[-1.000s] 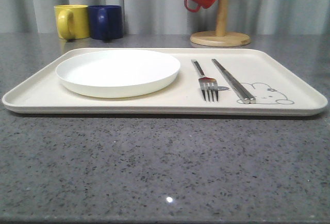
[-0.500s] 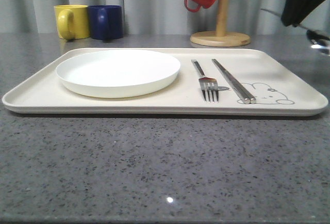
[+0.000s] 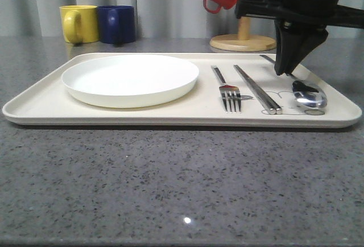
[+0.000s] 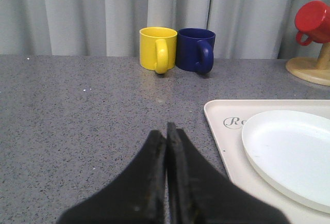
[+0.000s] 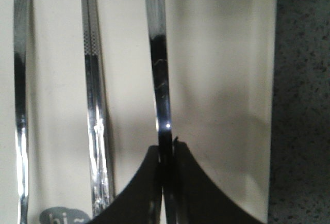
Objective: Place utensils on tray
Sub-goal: 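Lower the spoon onto the tray beside the chopsticks and release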
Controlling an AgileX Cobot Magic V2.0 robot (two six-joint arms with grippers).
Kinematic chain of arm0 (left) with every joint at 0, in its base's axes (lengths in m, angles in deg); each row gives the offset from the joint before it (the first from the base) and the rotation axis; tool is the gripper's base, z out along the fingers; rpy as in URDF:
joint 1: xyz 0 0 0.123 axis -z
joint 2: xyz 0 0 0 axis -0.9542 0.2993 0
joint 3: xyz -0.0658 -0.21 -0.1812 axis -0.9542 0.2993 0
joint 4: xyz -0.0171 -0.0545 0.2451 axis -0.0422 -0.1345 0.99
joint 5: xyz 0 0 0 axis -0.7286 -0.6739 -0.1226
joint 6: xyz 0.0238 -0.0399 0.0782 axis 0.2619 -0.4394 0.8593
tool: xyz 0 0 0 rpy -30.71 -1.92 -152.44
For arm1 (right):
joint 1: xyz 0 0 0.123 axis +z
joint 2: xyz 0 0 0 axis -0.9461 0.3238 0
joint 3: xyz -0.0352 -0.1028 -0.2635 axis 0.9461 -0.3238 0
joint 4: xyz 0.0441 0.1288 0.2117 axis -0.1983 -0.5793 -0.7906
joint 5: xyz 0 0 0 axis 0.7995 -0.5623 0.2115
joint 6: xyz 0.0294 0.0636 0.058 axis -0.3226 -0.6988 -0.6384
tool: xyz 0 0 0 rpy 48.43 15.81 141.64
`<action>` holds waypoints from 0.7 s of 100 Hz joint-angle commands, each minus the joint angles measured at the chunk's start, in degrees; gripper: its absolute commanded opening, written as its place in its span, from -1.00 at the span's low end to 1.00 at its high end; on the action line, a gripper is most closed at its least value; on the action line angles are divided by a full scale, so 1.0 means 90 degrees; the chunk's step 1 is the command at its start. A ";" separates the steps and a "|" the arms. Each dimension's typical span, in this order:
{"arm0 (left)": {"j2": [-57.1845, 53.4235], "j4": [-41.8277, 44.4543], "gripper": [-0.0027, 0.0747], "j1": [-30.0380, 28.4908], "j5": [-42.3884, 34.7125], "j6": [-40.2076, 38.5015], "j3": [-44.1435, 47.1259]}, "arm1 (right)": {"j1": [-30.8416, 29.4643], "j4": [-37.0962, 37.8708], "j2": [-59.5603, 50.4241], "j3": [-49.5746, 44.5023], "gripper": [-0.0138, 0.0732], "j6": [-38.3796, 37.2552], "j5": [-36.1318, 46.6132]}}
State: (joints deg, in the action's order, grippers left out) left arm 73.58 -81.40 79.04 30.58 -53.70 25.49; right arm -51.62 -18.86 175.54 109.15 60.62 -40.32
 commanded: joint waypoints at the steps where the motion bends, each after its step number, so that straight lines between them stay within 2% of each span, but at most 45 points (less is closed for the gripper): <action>1: 0.0021 -0.0069 -0.98 -0.0028 -0.0508 -0.0030 -0.0184 | -0.0010 0.0107 -0.0148 0.0198 -0.81 -0.0054 0.0196; 10: 0.0021 -0.0069 -0.98 -0.0028 -0.0508 -0.0030 -0.0184 | -0.0010 0.0086 -0.0062 0.0198 -0.79 -0.0054 0.0164; 17: 0.0021 -0.0069 -0.98 -0.0028 -0.0508 -0.0030 -0.0184 | -0.0010 0.0081 -0.0057 0.0198 -0.69 -0.0054 0.0151; 43: 0.0021 -0.0069 -0.98 -0.0028 -0.0508 -0.0030 -0.0184 | -0.0010 0.0081 -0.0057 0.0198 -0.06 -0.0054 0.0157; 70: 0.0021 -0.0069 -0.98 -0.0028 -0.0508 -0.0030 -0.0184 | -0.0010 0.0217 -0.0497 0.0201 -0.01 0.0092 0.0253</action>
State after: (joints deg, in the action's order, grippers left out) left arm 73.58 -81.40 79.04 30.58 -53.70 25.49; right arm -51.62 -18.61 176.20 109.24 60.26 -39.99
